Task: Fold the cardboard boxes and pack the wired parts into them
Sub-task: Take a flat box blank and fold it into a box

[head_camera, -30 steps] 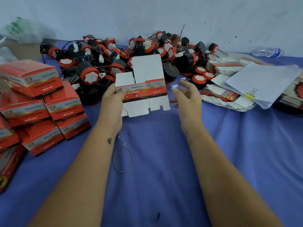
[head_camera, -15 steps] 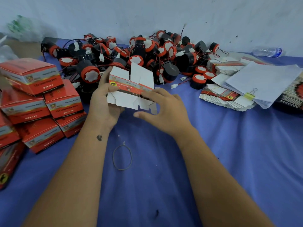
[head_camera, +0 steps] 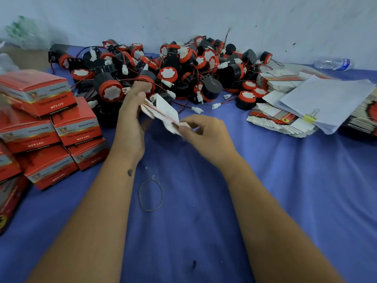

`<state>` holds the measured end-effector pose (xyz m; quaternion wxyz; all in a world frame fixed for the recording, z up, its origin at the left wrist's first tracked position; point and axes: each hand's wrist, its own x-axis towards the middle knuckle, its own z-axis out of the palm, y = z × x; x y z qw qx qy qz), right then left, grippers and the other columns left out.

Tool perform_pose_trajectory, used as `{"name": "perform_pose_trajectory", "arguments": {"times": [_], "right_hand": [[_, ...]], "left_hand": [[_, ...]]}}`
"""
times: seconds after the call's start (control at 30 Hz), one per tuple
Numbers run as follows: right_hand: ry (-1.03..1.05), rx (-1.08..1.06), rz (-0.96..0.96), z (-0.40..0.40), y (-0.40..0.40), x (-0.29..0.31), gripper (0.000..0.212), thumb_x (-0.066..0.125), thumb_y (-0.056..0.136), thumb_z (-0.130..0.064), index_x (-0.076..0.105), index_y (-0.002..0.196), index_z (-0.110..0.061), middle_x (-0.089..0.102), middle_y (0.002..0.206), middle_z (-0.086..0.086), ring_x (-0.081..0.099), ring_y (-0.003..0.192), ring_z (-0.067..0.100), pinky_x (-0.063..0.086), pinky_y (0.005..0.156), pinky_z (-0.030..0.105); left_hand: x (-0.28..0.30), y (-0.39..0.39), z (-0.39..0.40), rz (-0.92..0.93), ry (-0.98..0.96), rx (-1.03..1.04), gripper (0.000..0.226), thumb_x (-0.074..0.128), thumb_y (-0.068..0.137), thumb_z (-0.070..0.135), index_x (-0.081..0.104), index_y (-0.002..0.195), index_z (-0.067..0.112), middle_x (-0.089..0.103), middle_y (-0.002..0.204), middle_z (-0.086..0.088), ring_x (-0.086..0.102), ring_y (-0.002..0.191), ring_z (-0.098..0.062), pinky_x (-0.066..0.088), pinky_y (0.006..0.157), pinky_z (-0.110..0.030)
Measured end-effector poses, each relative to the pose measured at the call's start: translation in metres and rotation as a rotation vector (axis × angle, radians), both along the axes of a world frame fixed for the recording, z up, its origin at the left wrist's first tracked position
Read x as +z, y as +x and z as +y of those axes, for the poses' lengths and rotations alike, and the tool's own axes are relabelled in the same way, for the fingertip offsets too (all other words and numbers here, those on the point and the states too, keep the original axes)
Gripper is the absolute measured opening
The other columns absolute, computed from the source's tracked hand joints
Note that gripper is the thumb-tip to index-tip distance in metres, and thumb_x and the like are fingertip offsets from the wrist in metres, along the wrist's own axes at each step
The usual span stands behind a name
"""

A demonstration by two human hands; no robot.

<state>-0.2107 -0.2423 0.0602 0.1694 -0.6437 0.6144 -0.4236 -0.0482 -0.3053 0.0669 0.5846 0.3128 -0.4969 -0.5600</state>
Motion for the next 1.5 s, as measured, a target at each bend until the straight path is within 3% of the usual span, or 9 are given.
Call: {"name": "perform_pose_trajectory", "arguments": {"times": [0.17, 0.4, 0.67, 0.77, 0.9, 1.07, 1.23, 1.37, 1.5], "right_hand": [[-0.028, -0.211, 0.115, -0.001, 0.004, -0.001, 0.021, 0.061, 0.092, -0.032, 0.067, 0.077, -0.020, 0.064, 0.074, -0.005, 0.056, 0.070, 0.017, 0.049, 0.062, 0.037], [-0.038, -0.426, -0.569, -0.001, -0.003, 0.016, 0.015, 0.053, 0.085, -0.008, 0.059, 0.081, 0.005, 0.059, 0.079, 0.024, 0.050, 0.067, 0.021, 0.054, 0.053, 0.045], [0.124, -0.482, -0.952, -0.001, -0.018, 0.016, 0.020, 0.052, 0.090, -0.005, 0.071, 0.093, -0.010, 0.068, 0.090, 0.016, 0.063, 0.066, 0.029, 0.047, 0.041, 0.022], [0.121, -0.483, -0.982, -0.001, -0.022, 0.014, 0.021, 0.052, 0.091, -0.007, 0.072, 0.090, -0.014, 0.068, 0.086, 0.011, 0.063, 0.068, 0.029, 0.047, 0.043, 0.022], [0.018, -0.274, -1.035, -0.001, -0.015, 0.017, 0.021, 0.052, 0.095, -0.025, 0.068, 0.087, -0.014, 0.064, 0.064, 0.000, 0.057, 0.056, 0.017, 0.052, 0.059, 0.032], [-0.071, 0.070, -0.775, -0.002, -0.005, 0.021, 0.039, 0.049, 0.095, -0.034, 0.059, 0.128, -0.015, 0.065, 0.124, 0.002, 0.058, 0.116, 0.017, 0.048, 0.099, 0.038], [-0.106, -0.049, -0.765, 0.001, 0.000, 0.018, 0.021, 0.055, 0.098, -0.017, 0.060, 0.116, -0.008, 0.065, 0.101, -0.006, 0.060, 0.088, -0.004, 0.047, 0.075, 0.010], [-0.164, -0.043, -0.707, -0.001, 0.010, 0.014, 0.011, 0.059, 0.096, -0.020, 0.068, 0.102, -0.020, 0.067, 0.110, 0.016, 0.062, 0.102, 0.022, 0.053, 0.087, 0.037], [-0.251, -0.143, -0.641, -0.002, 0.028, 0.013, 0.015, 0.059, 0.085, -0.039, 0.066, 0.087, -0.052, 0.062, 0.112, 0.003, 0.057, 0.111, 0.027, 0.049, 0.095, 0.051]], "left_hand": [[-0.010, -0.005, 0.005, -0.140, -0.166, -0.065, 0.041, 0.032, 0.098, 0.050, 0.062, 0.122, 0.036, 0.051, 0.140, -0.001, 0.049, 0.131, -0.015, 0.048, 0.099, -0.033], [-0.001, -0.025, 0.008, -0.900, -0.457, 0.074, 0.085, 0.012, 0.083, 0.077, 0.041, 0.146, 0.028, 0.015, 0.161, 0.013, 0.004, 0.151, -0.014, 0.001, 0.123, -0.044], [-0.007, -0.023, 0.024, -0.709, -0.448, -0.351, 0.072, 0.057, 0.076, 0.069, 0.029, 0.141, 0.058, 0.040, 0.141, 0.031, 0.036, 0.133, 0.008, 0.030, 0.107, -0.014], [-0.011, -0.026, 0.024, -0.764, -0.499, -0.312, 0.075, 0.078, 0.072, 0.056, 0.047, 0.139, 0.044, 0.049, 0.138, 0.023, 0.044, 0.127, 0.006, 0.038, 0.105, -0.018], [-0.006, -0.027, 0.024, -0.440, -0.412, -0.172, 0.038, 0.074, 0.077, 0.046, 0.056, 0.111, 0.046, 0.063, 0.106, 0.031, 0.058, 0.100, 0.009, 0.046, 0.082, -0.011], [-0.001, -0.022, 0.018, -0.088, -0.162, -0.146, 0.023, 0.071, 0.080, 0.046, 0.064, 0.102, 0.047, 0.070, 0.108, 0.019, 0.067, 0.103, -0.002, 0.053, 0.079, -0.017], [-0.004, -0.022, 0.017, -0.034, -0.092, -0.178, 0.022, 0.069, 0.086, 0.029, 0.061, 0.106, 0.031, 0.072, 0.104, 0.012, 0.070, 0.098, -0.009, 0.055, 0.075, -0.021], [-0.005, -0.031, 0.021, -0.013, -0.062, -0.160, 0.035, 0.072, 0.080, 0.023, 0.053, 0.108, 0.029, 0.070, 0.100, 0.014, 0.070, 0.095, -0.007, 0.055, 0.073, -0.021], [-0.006, -0.036, 0.024, 0.060, 0.010, -0.114, 0.036, 0.070, 0.083, 0.018, 0.056, 0.116, 0.025, 0.072, 0.105, 0.007, 0.071, 0.096, -0.012, 0.056, 0.073, -0.026]]}}
